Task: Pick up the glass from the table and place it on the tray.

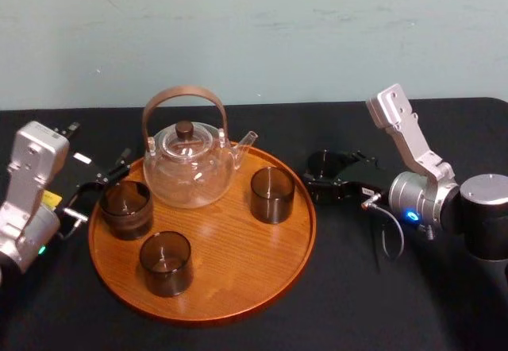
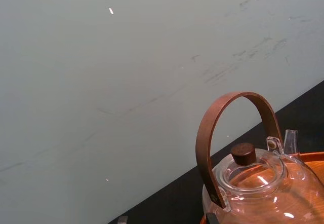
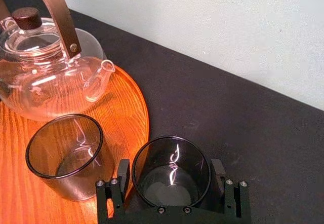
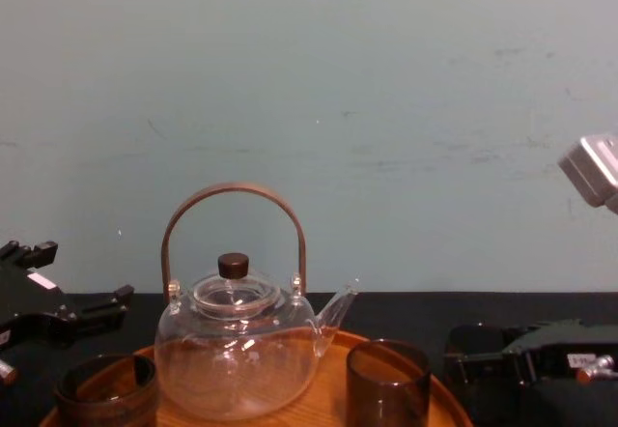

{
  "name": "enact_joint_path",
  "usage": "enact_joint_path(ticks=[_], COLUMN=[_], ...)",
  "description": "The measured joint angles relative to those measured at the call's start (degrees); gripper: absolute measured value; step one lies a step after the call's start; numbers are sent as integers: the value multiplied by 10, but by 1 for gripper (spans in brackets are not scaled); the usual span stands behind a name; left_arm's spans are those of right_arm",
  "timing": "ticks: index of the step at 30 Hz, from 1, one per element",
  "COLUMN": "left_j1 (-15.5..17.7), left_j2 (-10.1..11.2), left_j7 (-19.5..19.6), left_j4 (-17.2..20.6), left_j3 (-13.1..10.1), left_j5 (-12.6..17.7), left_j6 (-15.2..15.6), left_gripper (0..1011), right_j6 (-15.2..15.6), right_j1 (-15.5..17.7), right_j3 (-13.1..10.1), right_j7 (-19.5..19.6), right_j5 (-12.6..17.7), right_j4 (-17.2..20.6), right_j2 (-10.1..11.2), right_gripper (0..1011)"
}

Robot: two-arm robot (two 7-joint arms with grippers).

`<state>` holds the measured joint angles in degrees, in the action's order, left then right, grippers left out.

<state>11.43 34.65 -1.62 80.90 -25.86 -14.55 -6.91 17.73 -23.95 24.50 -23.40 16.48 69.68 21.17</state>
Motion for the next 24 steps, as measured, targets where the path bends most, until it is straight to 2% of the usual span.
enact_joint_path(ticks=[10,15,24], left_j1=[0,0,0], left_j2=[0,0,0], left_j7=[0,0,0], left_j4=[0,0,0], left_j3=[0,0,0], left_j5=[0,0,0], left_j6=[0,0,0], left_gripper=[1001,1001,1001], right_j6=[0,0,1], right_j1=[0,0,0], right_j3=[0,-1,-1], right_j7=[0,-1,-1], right_j5=[0,2,3], right_j4=[0,1,1], right_j2=[0,0,0], right_gripper=[999,903,902])
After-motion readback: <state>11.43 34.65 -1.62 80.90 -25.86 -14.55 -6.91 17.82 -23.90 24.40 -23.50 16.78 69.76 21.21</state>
